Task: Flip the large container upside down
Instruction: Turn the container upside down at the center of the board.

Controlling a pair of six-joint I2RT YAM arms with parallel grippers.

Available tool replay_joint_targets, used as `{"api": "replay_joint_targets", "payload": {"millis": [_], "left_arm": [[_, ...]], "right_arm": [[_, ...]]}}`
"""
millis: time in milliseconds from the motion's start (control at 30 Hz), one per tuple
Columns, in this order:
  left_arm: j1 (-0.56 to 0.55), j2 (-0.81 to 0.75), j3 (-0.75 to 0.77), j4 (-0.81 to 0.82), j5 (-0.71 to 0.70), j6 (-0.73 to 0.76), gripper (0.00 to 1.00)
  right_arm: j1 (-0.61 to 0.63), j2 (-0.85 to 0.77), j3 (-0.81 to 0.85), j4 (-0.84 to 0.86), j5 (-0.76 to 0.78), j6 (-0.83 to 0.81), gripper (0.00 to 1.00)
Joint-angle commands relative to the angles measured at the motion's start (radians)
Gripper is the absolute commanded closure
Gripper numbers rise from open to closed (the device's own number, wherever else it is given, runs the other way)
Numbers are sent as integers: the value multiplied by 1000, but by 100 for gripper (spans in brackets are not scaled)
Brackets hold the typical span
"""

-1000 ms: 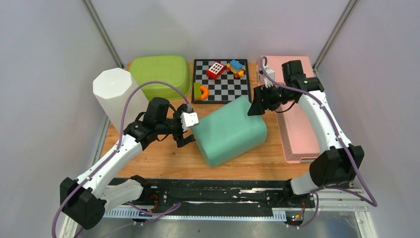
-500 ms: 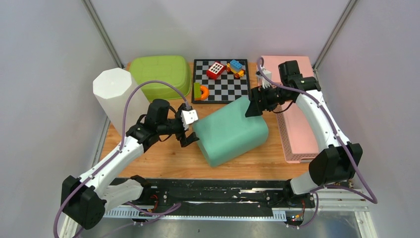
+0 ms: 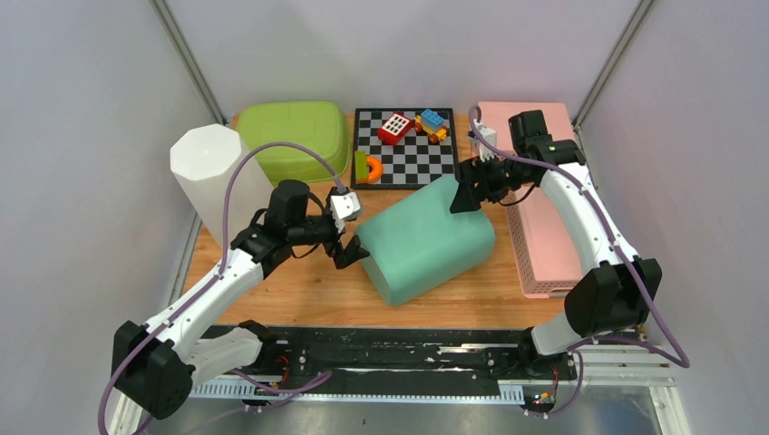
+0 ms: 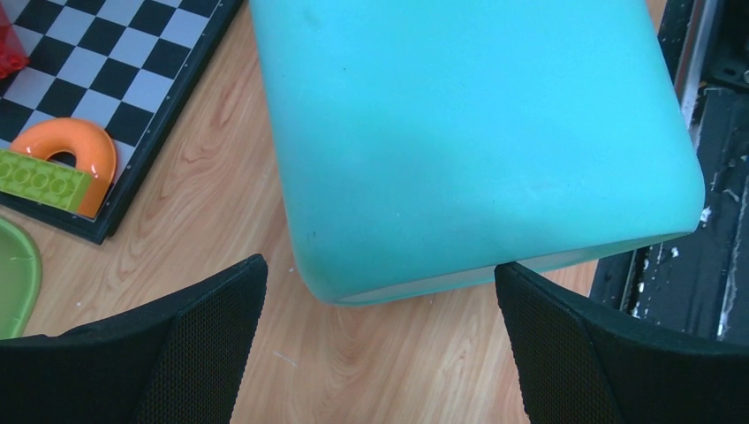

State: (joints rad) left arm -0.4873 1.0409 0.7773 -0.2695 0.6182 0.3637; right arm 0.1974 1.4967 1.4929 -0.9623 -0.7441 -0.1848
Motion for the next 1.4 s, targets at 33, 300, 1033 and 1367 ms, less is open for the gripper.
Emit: {"api": "replay_joint_targets", "payload": {"millis": [33, 300, 1033, 1367], "left_arm": [[-4, 6, 55, 182, 43, -105, 0], [-4, 4, 114, 178, 25, -144, 0], [-2, -2, 219, 103, -64, -147, 0], [-4, 9, 241, 97, -109, -150, 0]], "right_arm": [[40, 21, -10, -83, -120, -12, 18], [43, 17, 2, -111, -166, -28, 17], [42, 5, -49, -80, -266, -19, 17], [42, 2, -80, -56, -280, -18, 16]]}}
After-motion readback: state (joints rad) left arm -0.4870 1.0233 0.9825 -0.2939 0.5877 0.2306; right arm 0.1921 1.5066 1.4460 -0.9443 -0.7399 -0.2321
